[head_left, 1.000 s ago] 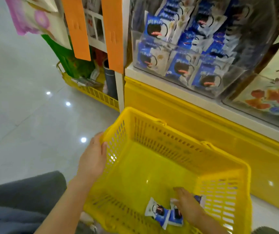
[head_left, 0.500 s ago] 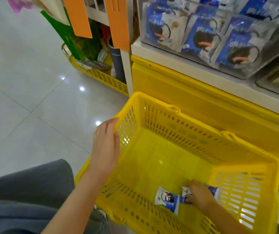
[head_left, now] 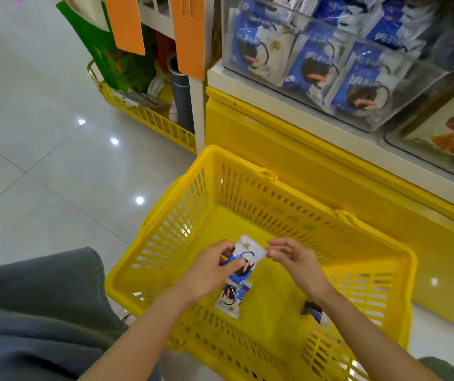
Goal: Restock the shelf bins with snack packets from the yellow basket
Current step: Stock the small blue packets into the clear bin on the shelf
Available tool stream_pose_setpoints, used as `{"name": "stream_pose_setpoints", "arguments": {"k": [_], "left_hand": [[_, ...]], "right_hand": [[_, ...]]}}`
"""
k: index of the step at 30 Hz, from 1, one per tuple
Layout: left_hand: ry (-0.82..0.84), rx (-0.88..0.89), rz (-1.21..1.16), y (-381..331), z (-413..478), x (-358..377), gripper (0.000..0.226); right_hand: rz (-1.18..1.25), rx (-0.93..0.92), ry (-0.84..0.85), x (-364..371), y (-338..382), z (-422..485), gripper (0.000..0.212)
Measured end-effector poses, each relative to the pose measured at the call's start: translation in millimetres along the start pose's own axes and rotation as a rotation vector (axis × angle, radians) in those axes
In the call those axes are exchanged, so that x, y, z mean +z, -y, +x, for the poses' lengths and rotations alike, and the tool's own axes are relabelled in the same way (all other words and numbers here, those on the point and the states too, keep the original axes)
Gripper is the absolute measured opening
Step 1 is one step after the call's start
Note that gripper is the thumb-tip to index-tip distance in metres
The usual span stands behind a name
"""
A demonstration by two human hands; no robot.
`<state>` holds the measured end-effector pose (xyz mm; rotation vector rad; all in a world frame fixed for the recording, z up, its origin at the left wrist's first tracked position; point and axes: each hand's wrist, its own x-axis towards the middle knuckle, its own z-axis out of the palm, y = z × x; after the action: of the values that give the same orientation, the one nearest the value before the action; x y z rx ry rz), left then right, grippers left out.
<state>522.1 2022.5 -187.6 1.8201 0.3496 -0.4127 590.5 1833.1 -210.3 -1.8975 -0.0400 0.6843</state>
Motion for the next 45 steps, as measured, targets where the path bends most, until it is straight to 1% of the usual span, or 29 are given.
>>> {"name": "stream_pose_setpoints", "arguments": {"k": [2,3,4,6,8,10,12,13,15,17,18,20,22,26,27,28,30,31,33,35,36,38,39,40,43,44,45], "left_hand": [[-0.038,-0.022,-0.037,1,0,-4,0.008],[-0.051,-0.042,-0.062,3,1,-5,0.006],[-0.063,-0.059,-0.082,4,2,-5,0.005],[-0.085,-0.078,-0.113,6,4,-4,0.006],[-0.097,-0.085,-0.109,8,7,-1,0.009],[-0.095,-0.1,-0.1,9,12,3,0.013],[-0.096,-0.119,-0.119,10,17,6,0.015],[-0.101,-0.127,-0.119,11,19,7,0.016],[-0.118,-0.145,-0.104,13,23,9,0.019],[-0.128,-0.164,-0.118,16,26,11,0.019],[-0.133,-0.173,-0.122,17,26,12,0.018],[-0.153,-0.205,-0.104,21,28,15,0.014],[-0.183,-0.255,-0.112,24,27,17,0.011],[-0.178,-0.39,-0.162,29,21,22,0.013],[-0.181,-0.415,-0.212,27,20,23,0.013],[-0.18,-0.441,-0.315,22,18,24,0.013],[-0.155,-0.453,-0.595,10,17,23,0.019],[-0.148,-0.427,-0.697,7,17,22,0.021],[-0.175,-0.379,-0.745,5,14,18,0.029],[-0.237,-0.361,-0.683,7,13,12,0.046],[-0.272,-0.359,-0.643,9,13,9,0.051],[-0.313,-0.374,-0.612,12,12,4,0.056],[-0.322,-0.38,-0.619,12,13,2,0.057],[-0.329,-0.386,-0.632,12,13,0,0.059],[-0.326,-0.399,-0.664,14,13,-6,0.061],[-0.321,-0.396,-0.66,14,13,-8,0.061],[-0.319,-0.39,-0.656,14,13,-9,0.06]], "right_hand": [[-0.238,0.072,-0.131,-20,-26,5,0.02],[-0.364,0.135,-0.134,-31,-40,4,0.025],[-0.463,0.209,-0.097,-41,-54,2,0.031],[-0.64,0.336,0.04,-55,-78,-3,0.041],[-0.933,0.389,0.203,-62,-91,-6,0.051],[-1.226,0.398,0.34,-62,-96,-6,0.061],[-1.415,0.375,0.43,-58,-99,-6,0.066],[-1.486,0.351,0.449,-56,-99,-6,0.064],[-1.552,0.307,0.446,-54,-102,-7,0.053],[-1.495,0.298,0.406,-55,-102,-7,0.048],[-1.404,0.301,0.37,-55,-100,-6,0.05],[-1.102,0.293,0.257,-51,-91,-4,0.059],[-0.749,0.246,0.135,-37,-75,-2,0.063],[-0.156,0.152,0.0,9,-30,-2,0.051],[-0.061,0.125,-0.034,20,-19,-3,0.048],[0.0,0.096,-0.072,32,-9,-3,0.045],[0.026,0.04,-0.123,50,8,-6,0.041],[0.016,0.008,-0.122,57,14,-8,0.039],[0.002,-0.098,-0.062,65,21,-12,0.033],[0.017,-0.195,0.004,68,21,-12,0.024],[0.028,-0.203,-0.009,68,16,-11,0.022],[-0.015,-0.142,-0.095,67,-2,-2,0.02],[-0.097,-0.084,-0.116,66,-16,4,0.021],[-0.211,-0.008,-0.092,66,-32,11,0.026],[-0.524,0.219,0.142,71,-81,19,0.052],[-0.579,0.266,0.191,75,-92,18,0.059],[-0.599,0.288,0.202,79,-99,17,0.063]]}}
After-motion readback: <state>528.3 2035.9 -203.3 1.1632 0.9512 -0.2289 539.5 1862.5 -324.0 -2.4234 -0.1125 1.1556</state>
